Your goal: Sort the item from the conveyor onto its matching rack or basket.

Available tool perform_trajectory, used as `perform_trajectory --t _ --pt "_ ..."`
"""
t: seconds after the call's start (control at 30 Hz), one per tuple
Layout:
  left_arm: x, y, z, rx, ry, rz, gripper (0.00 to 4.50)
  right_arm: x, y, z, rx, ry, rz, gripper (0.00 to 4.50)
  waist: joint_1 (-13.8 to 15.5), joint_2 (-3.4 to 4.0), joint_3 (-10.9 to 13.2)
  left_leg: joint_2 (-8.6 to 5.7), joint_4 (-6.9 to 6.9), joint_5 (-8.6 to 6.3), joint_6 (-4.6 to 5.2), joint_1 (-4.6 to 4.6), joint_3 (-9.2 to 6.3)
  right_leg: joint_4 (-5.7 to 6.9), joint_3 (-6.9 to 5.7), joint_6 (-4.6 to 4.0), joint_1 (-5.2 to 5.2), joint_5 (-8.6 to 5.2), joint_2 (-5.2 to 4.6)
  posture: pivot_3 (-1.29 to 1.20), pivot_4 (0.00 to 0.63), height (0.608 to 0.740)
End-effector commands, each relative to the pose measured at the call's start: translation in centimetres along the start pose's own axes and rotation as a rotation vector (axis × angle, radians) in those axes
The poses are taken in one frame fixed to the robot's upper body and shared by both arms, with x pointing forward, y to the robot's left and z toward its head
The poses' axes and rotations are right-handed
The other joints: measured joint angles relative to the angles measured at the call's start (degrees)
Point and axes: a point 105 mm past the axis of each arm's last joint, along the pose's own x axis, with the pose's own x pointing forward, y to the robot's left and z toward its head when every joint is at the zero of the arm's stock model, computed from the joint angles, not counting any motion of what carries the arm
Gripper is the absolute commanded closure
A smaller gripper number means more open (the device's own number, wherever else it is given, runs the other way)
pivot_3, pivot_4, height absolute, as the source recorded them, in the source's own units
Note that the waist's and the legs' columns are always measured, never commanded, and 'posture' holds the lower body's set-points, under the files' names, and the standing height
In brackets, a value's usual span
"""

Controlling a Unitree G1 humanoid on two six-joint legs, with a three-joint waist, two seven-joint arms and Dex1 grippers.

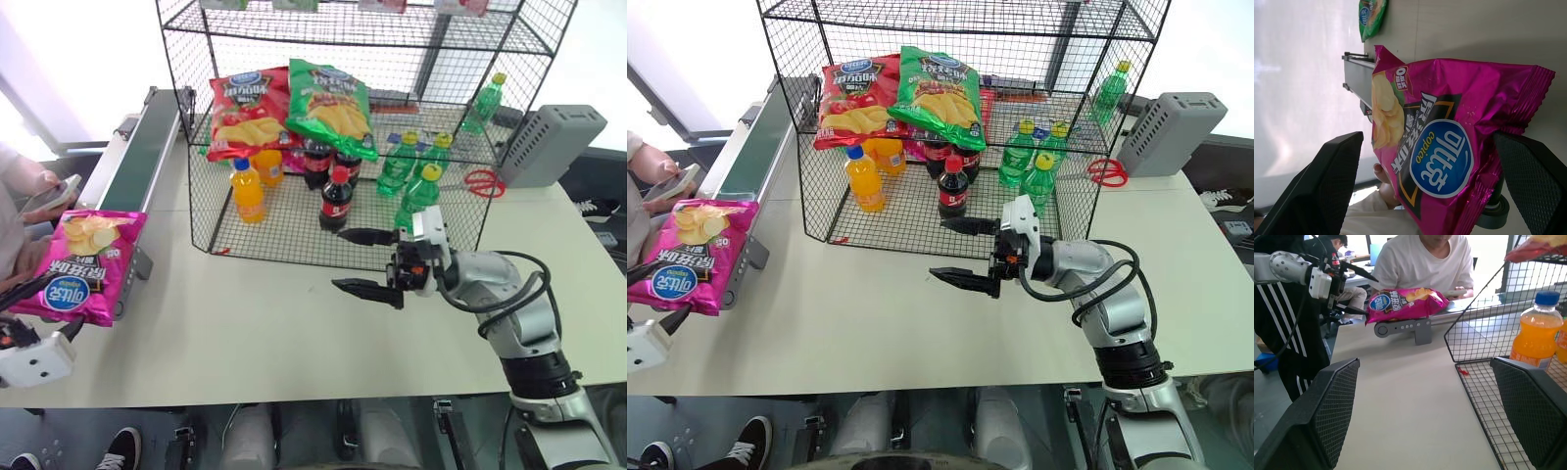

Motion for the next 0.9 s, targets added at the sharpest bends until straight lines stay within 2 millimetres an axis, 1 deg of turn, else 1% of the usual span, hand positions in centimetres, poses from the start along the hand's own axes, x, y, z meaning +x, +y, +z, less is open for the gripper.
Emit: perform_trajectory --t 0.03,0.07,0.1,0.13,0.2,0.27,0.3,0.33,0.37,0.43,0.5,0.53,0.57,0.63,0.67,0.7,0.77,0.83,0.87,0.9 --pt "-0.7 3.4 1.1 -0.029 -0.078 0.145 0.0 -0.4 -0.1 1.0 -0.053 -0.013 -0.006 0.05 -0.02 0.0 0.0 0.0 0.0 0.0 0.0 0.0 -0.01 0.0 0.0 0.0 0.0 0.0 0.01 0.0 0.15 0.74" --pt "-1.3 2.9 2.5 -0.025 -0.161 0.101 0.0 -0.5 -0.2 0.9 -0.059 -0.005 -0.007 0.05 -0.04 0.0 0.0 0.01 0.0 0.0 0.0 0.01 -0.01 0.0 0.0 0.0 0.0 0.0 0.01 0.0 0.15 0.74" --pt "-2.4 2.5 2.9 -0.028 -0.187 0.062 0.0 -0.6 -0.3 1.0 -0.061 -0.004 -0.007 0.05 -0.29 -0.09 -0.03 0.02 0.0 0.0 0.0 0.0 -0.01 0.0 0.0 0.0 0.0 0.0 0.0 0.0 0.15 0.74" --pt "-3.3 2.2 2.9 -0.047 -0.189 0.05 0.0 -0.7 -0.5 1.0 -0.057 -0.003 -0.01 0.05 -0.53 -0.1 -0.04 0.05 0.0 0.0 0.0 -0.03 -0.01 -0.01 0.01 0.0 -0.04 0.0 -0.01 0.0 0.15 0.74" --pt "-5.0 0.3 2.1 -0.018 -0.146 -0.063 0.0 -1.0 -0.7 1.2 -0.073 0.006 -0.018 0.05 -0.71 -0.06 -0.01 0.07 -0.01 -0.09 0.11 0.04 0.02 -0.05 0.13 -0.01 -0.05 0.01 -0.03 0.0 0.15 0.74" --pt "-6.0 -1.3 1.3 -0.058 -0.1 -0.092 0.0 -1.3 -0.8 1.4 -0.07 0.004 -0.022 0.05 -0.44 0.02 0.0 0.03 -0.02 -0.1 0.14 0.04 0.16 -0.04 0.11 -0.01 -0.05 0.01 0.02 0.0 0.15 0.74" --pt "-6.1 -2.3 0.9 -0.049 -0.074 -0.118 0.0 -1.4 -0.8 1.4 -0.071 0.006 -0.023 0.05 -0.3 0.06 -0.01 0.03 -0.02 -0.1 0.14 0.05 0.15 -0.03 0.09 -0.01 -0.04 0.0 0.03 0.0 0.15 0.74" --pt "-5.8 -2.7 0.4 -0.061 -0.052 -0.11 0.0 -1.4 -0.8 1.3 -0.073 0.008 -0.022 0.05 -0.14 0.09 0.0 0.02 -0.02 -0.1 0.14 0.06 0.15 -0.03 0.09 -0.02 -0.03 0.0 0.04 0.0 0.15 0.74" --pt "-5.4 -2.6 -0.2 -0.075 -0.022 -0.071 0.0 -1.4 -0.8 1.3 -0.076 0.013 -0.022 0.05 0.16 0.07 -0.02 0.01 -0.02 -0.1 0.14 0.06 0.16 -0.04 0.09 -0.02 -0.03 -0.01 0.04 0.0 0.15 0.74" --pt "-3.4 -1.8 -0.4 -0.034 -0.03 -0.011 0.0 -1.4 -1.0 1.5 -0.088 0.016 -0.025 0.05 0.88 0.04 -0.04 0.01 -0.01 -0.1 0.14 0.06 0.12 -0.06 0.05 -0.04 0.02 -0.02 0.04 0.0 0.15 0.74" --pt "-1.9 -2.4 -1.8 -0.048 0.032 -0.008 0.0 -1.6 -1.5 2.0 -0.119 0.029 -0.038 0.05 1.51 -0.01 -0.07 0.01 0.05 -0.09 0.13 0.07 0.11 -0.06 0.04 -0.2 0.04 -0.07 0.02 0.0 0.15 0.74" --pt "-1.7 -2.8 -2.4 -0.048 0.061 -0.015 0.0 -1.7 -1.7 2.2 -0.126 0.031 -0.042 0.05 1.43 -0.01 -0.07 0.02 0.07 -0.09 0.14 0.09 0.12 -0.06 0.04 -0.22 0.07 -0.06 0.01 0.0 0.15 0.74" --pt "-1.8 -2.9 -2.9 -0.093 0.069 0.003 0.0 -1.9 -2.1 2.7 -0.139 0.032 -0.057 0.05 1.28 -0.06 -0.11 0.01 0.08 -0.09 0.14 0.08 0.15 -0.06 0.05 -0.22 0.06 -0.04 0.0 0.0 0.15 0.74" --pt "-2.2 -2.0 -3.9 -0.09 0.086 0.056 0.0 -2.8 -2.2 3.5 -0.121 0.036 -0.061 0.05 0.6 -0.14 -0.15 0.04 0.08 -0.1 0.15 0.05 0.23 -0.08 0.07 -0.07 -0.01 0.05 0.0 0.0 0.15 0.74" --pt "-2.3 -1.6 -4.1 -0.104 0.08 0.066 0.0 -3.2 -2.5 3.8 -0.148 0.043 -0.086 0.05 0.24 -0.17 -0.16 0.05 0.06 -0.14 0.2 0.0 0.25 -0.09 0.07 -0.05 -0.05 0.06 -0.01 0.0 0.15 0.74" --pt "-2.3 -1.3 -4.2 -0.109 0.074 0.064 0.25 -3.5 -2.7 4.0 -0.169 0.046 -0.106 0.0 0.08 -0.18 -0.16 0.05 0.04 -0.17 0.24 -0.05 0.23 -0.09 0.05 -0.03 -0.08 0.05 -0.01 0.0 0.15 0.74" --pt "-2.1 -0.9 -4.4 -0.107 0.069 0.076 0.84 -3.8 -2.9 4.4 -0.153 0.029 -0.135 0.0 -0.06 -0.16 -0.15 0.05 -0.04 -0.19 0.28 -0.07 0.24 -0.09 0.04 -0.02 -0.13 0.04 -0.01 0.0 0.15 0.74" --pt "-1.8 -0.7 -4.4 -0.098 0.06 0.089 1.88 -4.0 -3.0 4.5 -0.158 0.034 -0.148 0.0 -0.15 -0.14 -0.14 0.05 -0.05 -0.19 0.28 -0.03 0.25 -0.06 0.03 -0.02 -0.13 0.04 0.01 0.0 0.15 0.74" --pt "-1.5 -0.7 -4.2 -0.098 0.051 0.089 2.31 -4.1 -3.0 4.4 -0.158 0.04 -0.149 0.0 -0.2 -0.13 -0.14 0.06 -0.06 -0.19 0.28 -0.01 0.25 -0.04 0.03 -0.03 -0.12 0.05 0.0 0.0 0.15 0.74" --pt "-1.3 -1.0 -3.9 -0.098 0.034 0.079 2.89 -4.1 -2.9 4.1 -0.173 0.061 -0.139 0.0 -0.23 -0.13 -0.14 0.06 -0.05 -0.19 0.28 0.02 0.27 -0.02 0.04 -0.04 -0.12 0.05 -0.01 0.0 0.15 0.74"
